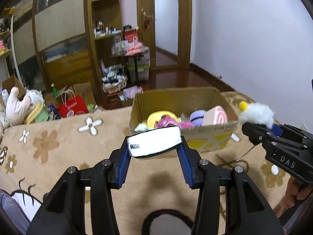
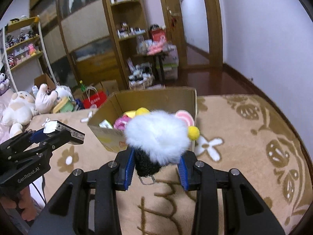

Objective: Organize soft objects
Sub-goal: 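Lift the black box and the pompom above the box with both grippers, then lower both items into the box and open both grippers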

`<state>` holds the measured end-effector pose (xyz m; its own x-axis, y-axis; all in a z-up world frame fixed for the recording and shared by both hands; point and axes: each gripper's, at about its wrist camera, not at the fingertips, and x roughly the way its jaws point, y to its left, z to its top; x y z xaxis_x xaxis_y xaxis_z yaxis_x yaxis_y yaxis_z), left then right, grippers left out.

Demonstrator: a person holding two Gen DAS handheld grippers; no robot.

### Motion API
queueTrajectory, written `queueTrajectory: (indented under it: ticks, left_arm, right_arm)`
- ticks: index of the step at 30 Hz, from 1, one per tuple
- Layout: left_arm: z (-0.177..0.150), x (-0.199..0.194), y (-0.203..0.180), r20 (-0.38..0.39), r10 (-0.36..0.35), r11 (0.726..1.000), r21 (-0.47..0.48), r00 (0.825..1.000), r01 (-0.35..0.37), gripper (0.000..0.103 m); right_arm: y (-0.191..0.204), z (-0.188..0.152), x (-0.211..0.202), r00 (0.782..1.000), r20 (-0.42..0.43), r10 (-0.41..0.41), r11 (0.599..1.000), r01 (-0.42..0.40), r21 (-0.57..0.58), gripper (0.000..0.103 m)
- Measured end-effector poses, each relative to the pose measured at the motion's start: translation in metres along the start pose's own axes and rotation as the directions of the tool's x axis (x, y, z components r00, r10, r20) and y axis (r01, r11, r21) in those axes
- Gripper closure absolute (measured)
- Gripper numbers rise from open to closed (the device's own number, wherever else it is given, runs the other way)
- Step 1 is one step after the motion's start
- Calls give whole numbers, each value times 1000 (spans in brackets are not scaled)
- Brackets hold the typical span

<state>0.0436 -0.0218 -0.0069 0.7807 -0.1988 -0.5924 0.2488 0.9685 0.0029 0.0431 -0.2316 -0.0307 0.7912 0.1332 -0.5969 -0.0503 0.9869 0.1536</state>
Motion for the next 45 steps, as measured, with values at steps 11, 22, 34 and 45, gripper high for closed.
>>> queueTrajectory:
  ticks: [11, 22, 34, 45]
  left_arm:
    - [26, -15, -10, 119, 11, 996, 81, 993, -21, 59]
    - [59, 8, -11, 161, 29, 989, 139, 986, -52, 58]
    - [75, 63, 10, 106, 14, 997, 79, 994, -23, 58]
    - [65, 111, 10, 26, -36, 996, 80, 999, 34, 58]
  right_arm:
    - [8, 24, -12, 992, 124, -8, 1000, 10, -14, 63]
    - [5, 49, 3, 986, 167, -16, 999, 21, -28, 63]
    - [0, 57, 48, 992, 129, -5, 999, 9, -33, 62]
    - [-13, 39, 90, 999, 27, -20, 999, 21, -25, 62]
